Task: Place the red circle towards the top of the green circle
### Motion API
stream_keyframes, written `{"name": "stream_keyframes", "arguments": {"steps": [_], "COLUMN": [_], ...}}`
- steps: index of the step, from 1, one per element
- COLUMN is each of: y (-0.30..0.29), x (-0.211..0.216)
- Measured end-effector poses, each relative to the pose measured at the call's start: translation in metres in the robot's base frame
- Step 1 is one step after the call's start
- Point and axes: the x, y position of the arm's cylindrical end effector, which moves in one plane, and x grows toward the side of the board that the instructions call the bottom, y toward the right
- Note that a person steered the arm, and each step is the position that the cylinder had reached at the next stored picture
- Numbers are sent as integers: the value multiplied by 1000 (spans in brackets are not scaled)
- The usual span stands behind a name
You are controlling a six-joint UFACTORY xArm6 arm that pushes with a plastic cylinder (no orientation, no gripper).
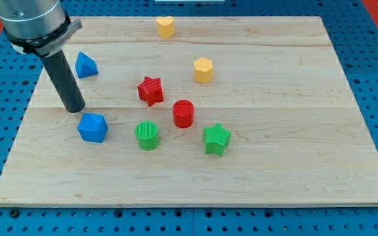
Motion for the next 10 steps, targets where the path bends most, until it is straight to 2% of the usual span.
{"name": "stream_keyframes", "arguments": {"steps": [2,4,5,7,9,10], "y": [88,176,196,203,141,113], "x": [1,23,24,23,19,-11]}}
